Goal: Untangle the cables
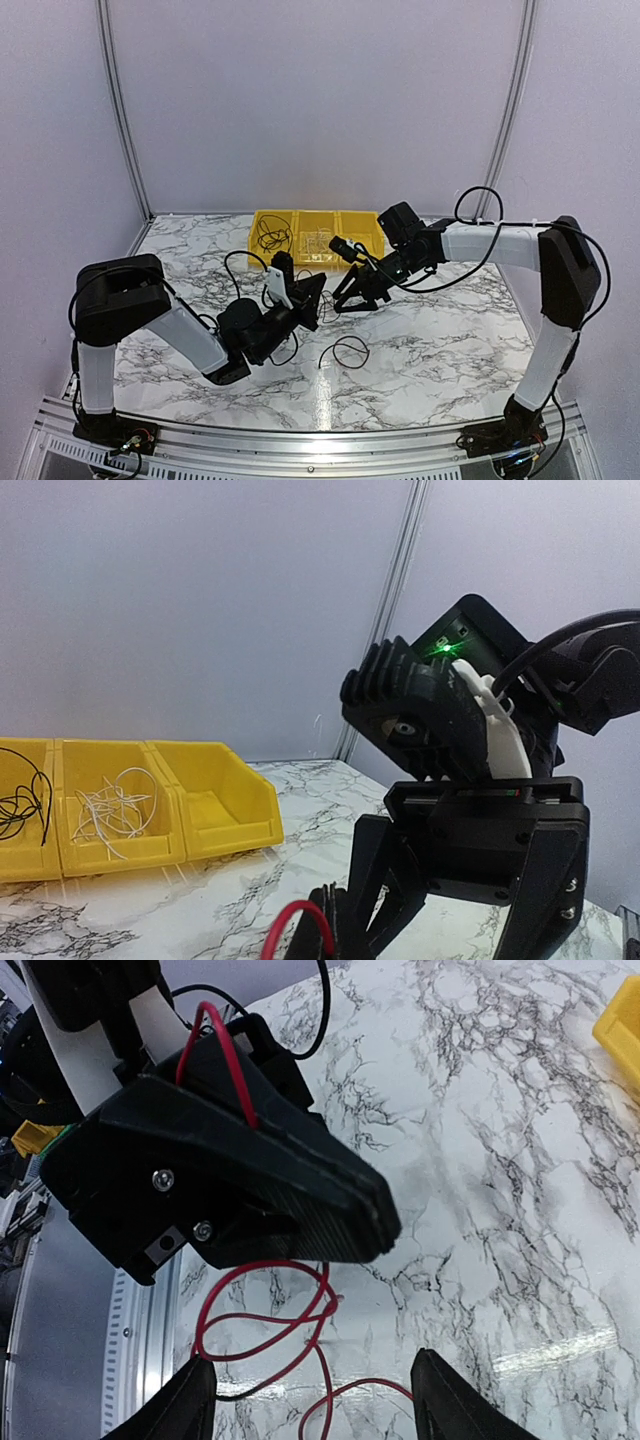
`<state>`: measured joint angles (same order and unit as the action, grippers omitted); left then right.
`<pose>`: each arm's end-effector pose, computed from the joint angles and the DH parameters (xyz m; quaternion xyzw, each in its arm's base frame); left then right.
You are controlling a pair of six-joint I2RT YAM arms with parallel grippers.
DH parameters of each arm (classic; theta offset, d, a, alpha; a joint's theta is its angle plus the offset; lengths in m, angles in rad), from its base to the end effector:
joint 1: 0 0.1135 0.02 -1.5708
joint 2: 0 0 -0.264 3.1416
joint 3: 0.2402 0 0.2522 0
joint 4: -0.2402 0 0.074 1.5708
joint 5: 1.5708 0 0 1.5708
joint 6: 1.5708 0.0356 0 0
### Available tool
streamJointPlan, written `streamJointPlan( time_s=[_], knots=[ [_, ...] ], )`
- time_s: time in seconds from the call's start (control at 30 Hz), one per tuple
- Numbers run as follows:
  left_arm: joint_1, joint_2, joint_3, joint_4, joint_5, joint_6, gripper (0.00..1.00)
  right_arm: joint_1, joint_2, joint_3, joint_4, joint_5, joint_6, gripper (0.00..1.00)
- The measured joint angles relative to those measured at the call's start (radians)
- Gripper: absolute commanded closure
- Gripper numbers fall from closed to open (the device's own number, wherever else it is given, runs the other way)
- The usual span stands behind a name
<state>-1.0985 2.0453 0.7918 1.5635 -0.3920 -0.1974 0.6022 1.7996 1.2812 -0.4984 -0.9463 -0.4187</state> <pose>0.1831 -0.3285 0.1669 0.1102 0.5890 -0.3867 0.7010 0.2904 0.2347 0.2207 -0.5270 0.6862 0.4588 0.2022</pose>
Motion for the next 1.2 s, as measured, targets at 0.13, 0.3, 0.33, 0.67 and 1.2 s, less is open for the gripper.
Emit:
streamJointPlan(
  time_s=[0.13, 0.3, 0.33, 0.67, 1.2],
  knots=[
    [-0.005, 0.0, 0.0, -0.001, -0.009, 0.023, 1.0, 0.006, 0.046, 0.019, -0.026, -0.065, 0.007, 0.33],
    [-0.009, 0.0, 0.0, -0.001, -0.018, 0.047, 1.0, 0.007, 0.068, 0.024, -0.048, -0.104, 0.017, 0.58],
    [-0.01, 0.0, 0.0, -0.001, -0.021, 0.051, 1.0, 0.007, 0.068, 0.025, -0.05, -0.109, 0.027, 0.69],
    [-0.013, -0.028, -0.05, 0.012, -0.071, 0.09, 1.0, -0.003, 0.072, 0.026, -0.029, -0.024, 0.078, 1.0],
    [-0.025, -0.18, -0.195, 0.032, -0.32, 0.219, 1.0, -0.276, 0.134, 0.072, 0.039, 0.148, 0.21, 1.0]
  ],
)
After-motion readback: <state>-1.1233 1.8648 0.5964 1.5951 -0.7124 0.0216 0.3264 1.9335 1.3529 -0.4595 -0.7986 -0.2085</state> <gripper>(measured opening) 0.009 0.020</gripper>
